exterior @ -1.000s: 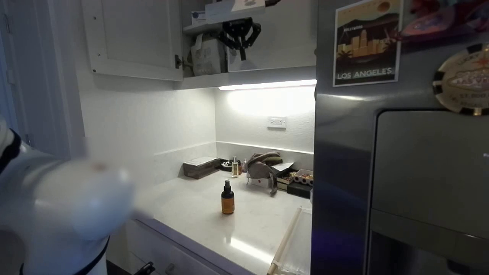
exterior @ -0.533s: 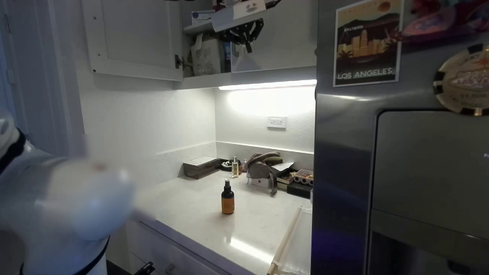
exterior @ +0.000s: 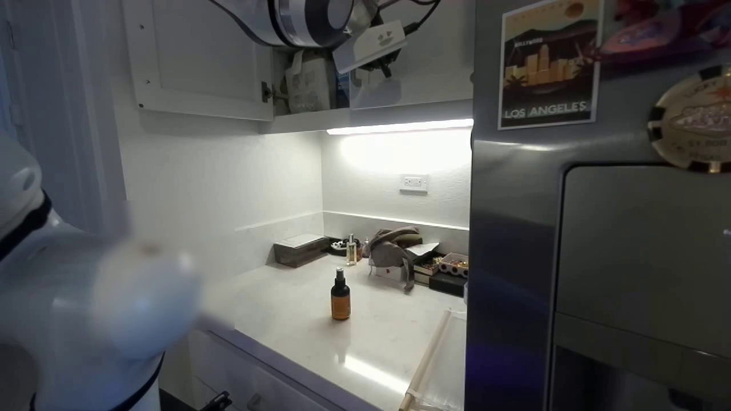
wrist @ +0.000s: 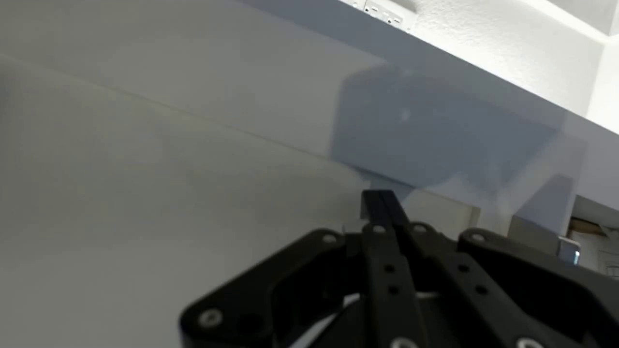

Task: Close the right cupboard door and take the transparent flag off the hanger

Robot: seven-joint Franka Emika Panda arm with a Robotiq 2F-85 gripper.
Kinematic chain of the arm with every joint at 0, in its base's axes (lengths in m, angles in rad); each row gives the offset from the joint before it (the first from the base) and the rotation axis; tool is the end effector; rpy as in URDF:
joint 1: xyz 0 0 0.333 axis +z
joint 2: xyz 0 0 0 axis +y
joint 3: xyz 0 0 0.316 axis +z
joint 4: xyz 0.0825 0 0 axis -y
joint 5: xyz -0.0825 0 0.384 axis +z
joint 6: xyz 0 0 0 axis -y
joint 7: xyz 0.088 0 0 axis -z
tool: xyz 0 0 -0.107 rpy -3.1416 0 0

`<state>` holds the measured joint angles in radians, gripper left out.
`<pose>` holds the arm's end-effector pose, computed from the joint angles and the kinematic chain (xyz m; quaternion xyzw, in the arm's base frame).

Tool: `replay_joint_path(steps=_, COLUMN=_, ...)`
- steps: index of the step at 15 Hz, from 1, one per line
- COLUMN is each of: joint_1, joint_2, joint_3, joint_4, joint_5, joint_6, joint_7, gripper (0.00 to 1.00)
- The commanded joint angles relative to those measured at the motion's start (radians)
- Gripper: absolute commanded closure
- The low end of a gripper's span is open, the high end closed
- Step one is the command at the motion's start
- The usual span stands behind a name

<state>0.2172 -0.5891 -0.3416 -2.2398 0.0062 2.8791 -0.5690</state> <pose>0.4174 -0.1036 0.7218 0.8093 0.1495 0.5590 0.1013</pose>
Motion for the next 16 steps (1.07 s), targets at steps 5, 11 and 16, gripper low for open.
replay_joint_path(steps=5, joint_1=0.001, joint_2=0.099, joint_3=-0.010, joint_4=0.014, joint_5=-0.004, joint_6=0.141, joint_7=-0.003, gripper=1.00)
replay_joint_path(steps=11, joint_1=-0.028, joint_2=0.070, joint_3=0.008, joint_4=0.036, joint_5=-0.019, joint_6=0.020, joint_7=0.003, gripper=1.00)
replay_joint_path(steps=16, joint_1=-0.105, joint_2=0.048, joint_3=0.063, joint_4=0.123, joint_5=-0.072, joint_6=-0.286, joint_7=0.022, gripper=1.00)
